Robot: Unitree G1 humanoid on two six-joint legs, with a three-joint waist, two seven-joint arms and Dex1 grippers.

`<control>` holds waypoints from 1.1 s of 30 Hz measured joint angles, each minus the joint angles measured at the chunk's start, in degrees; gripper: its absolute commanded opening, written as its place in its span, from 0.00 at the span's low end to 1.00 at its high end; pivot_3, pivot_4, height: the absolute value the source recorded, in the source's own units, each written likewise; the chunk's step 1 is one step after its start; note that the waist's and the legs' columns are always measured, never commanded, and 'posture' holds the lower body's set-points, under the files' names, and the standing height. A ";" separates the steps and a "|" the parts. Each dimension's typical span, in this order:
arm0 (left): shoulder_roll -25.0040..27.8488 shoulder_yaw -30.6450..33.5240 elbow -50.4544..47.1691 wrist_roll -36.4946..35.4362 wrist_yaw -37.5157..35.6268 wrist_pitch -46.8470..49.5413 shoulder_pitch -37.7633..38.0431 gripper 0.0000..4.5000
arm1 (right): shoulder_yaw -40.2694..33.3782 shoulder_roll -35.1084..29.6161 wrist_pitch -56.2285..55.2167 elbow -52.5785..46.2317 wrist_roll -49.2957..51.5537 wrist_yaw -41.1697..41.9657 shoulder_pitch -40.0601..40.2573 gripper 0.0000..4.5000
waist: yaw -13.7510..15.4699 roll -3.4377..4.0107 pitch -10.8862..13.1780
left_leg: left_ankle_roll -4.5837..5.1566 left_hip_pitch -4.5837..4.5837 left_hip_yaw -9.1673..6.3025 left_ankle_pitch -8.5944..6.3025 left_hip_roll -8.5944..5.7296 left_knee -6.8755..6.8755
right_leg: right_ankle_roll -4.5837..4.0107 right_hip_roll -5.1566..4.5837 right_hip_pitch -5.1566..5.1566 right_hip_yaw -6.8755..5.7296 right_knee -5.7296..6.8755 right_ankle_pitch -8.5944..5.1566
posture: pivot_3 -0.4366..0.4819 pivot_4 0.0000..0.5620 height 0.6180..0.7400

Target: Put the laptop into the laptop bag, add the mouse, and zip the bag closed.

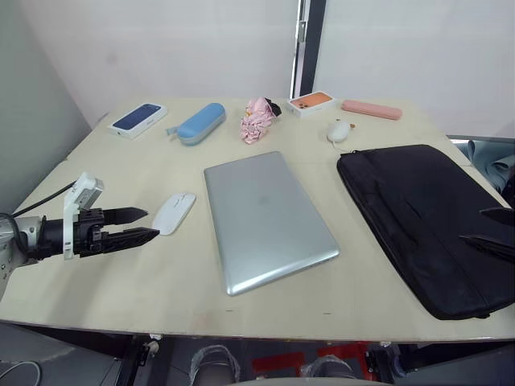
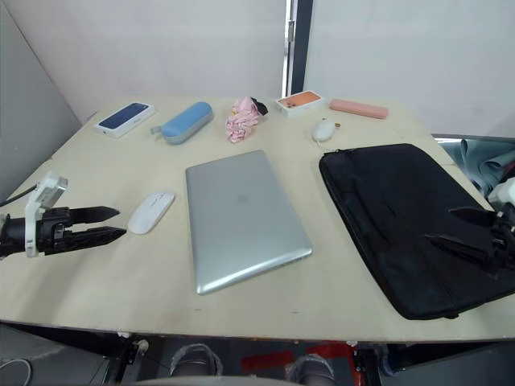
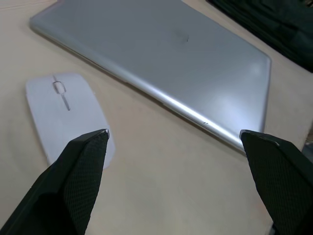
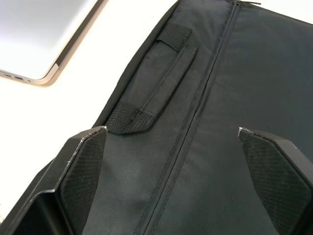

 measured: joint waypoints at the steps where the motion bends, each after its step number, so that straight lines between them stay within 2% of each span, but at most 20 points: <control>1: -0.34 0.02 -0.79 -1.06 0.56 1.44 -0.20 1.00 | 0.00 0.12 0.18 -0.46 0.15 -0.42 -0.13 0.99 | 0.02 0.00 0.00 | 0.00 0.00 0.00 0.00 0.00 0.00 | 0.00 0.00 0.00 0.00 0.01 0.00 | 0.48 0.27 1.00; 3: -2.02 0.08 -2.64 -4.26 2.81 5.54 -1.44 1.00 | 0.06 0.85 1.06 -2.26 1.65 -2.13 -2.29 0.99 | 0.02 0.01 -0.01 | 0.00 0.02 0.00 0.01 -0.01 0.03 | 0.00 0.00 0.00 0.01 0.07 0.00 | 0.48 0.27 1.00; 8: -8.18 -0.73 -4.60 -11.28 12.97 18.30 -7.11 1.00 | 3.91 4.00 5.74 -9.84 6.73 -11.03 -11.41 0.66 | -0.03 0.06 -0.04 | -0.04 0.05 -0.01 0.06 0.00 0.30 | 0.00 0.02 -0.04 0.07 0.44 0.00 | 0.48 0.27 1.00; 12: -12.81 -0.48 -5.68 -16.67 21.16 28.01 -8.29 1.00 | 13.96 6.78 7.54 -16.82 6.49 -19.10 -16.29 0.35 | -0.19 0.08 -0.05 | -0.12 0.04 -0.04 0.11 -0.01 0.41 | 0.00 0.03 -0.03 0.10 0.52 0.00 | 0.48 0.27 1.00; 16: -19.74 1.59 -4.09 -18.54 31.95 36.80 -9.58 1.00 | 30.46 9.05 6.12 -17.55 -4.14 -30.11 -26.25 0.04 | -0.58 0.11 -0.07 | -0.49 0.01 -0.09 0.30 -0.03 0.45 | 0.08 0.03 -0.03 0.10 0.57 0.07 | 0.48 0.27 1.00; 17: -20.95 2.43 -2.95 -18.56 34.17 38.51 -9.74 1.00 | 33.28 9.43 6.06 -16.85 -6.29 -31.76 -27.87 0.01 | -0.55 0.10 -0.07 | -0.58 0.01 -0.14 0.35 -0.03 0.44 | 0.09 0.05 -0.02 0.08 0.56 0.08 | 0.48 0.27 1.00; 20: -25.19 7.41 2.65 -18.09 41.48 41.62 -13.53 1.00 | 41.80 13.11 7.40 -12.13 -11.59 -35.89 -36.15 0.01 | -0.54 0.09 -0.06 | -0.69 -0.02 -0.23 0.41 -0.04 0.44 | 0.12 0.07 -0.02 0.03 0.59 0.11 | 0.48 0.27 1.00; 23: -27.13 9.93 5.55 -17.55 45.51 43.16 -15.86 1.00 | 47.48 15.35 9.25 -9.82 -13.83 -36.71 -40.40 0.01 | -0.37 0.09 -0.06 | -0.73 -0.06 -0.25 0.40 -0.04 0.41 | 0.13 0.08 -0.01 0.00 0.52 0.11 | 0.48 0.27 1.00; 26: -29.36 12.12 10.12 -16.41 48.65 44.63 -18.01 1.00 | 56.49 19.50 11.24 0.59 -18.33 -36.54 -47.62 0.01 | -0.60 0.07 -0.06 | -0.79 -0.11 -0.32 0.40 -0.04 0.39 | 0.16 0.07 -0.01 -0.08 0.48 0.15 | 0.48 0.27 1.00; 30: -30.87 11.53 12.02 -15.17 49.59 44.77 -20.25 1.00 | 61.89 23.14 9.87 13.46 -22.28 -35.35 -52.59 0.01 | -0.10 0.07 -0.06 | -0.93 -0.19 -0.40 0.31 -0.05 0.40 | 0.14 0.05 -0.01 -0.16 0.47 0.14 | 0.48 0.27 1.00; 33: -31.57 11.16 13.48 -14.38 49.95 44.37 -21.74 1.00 | 63.03 24.91 8.49 19.56 -24.12 -34.52 -54.89 0.01 | 0.07 0.07 -0.06 | -0.91 -0.32 -0.49 0.33 -0.07 0.43 | 0.15 0.04 -0.02 -0.24 0.44 0.15 | 0.48 0.27 1.00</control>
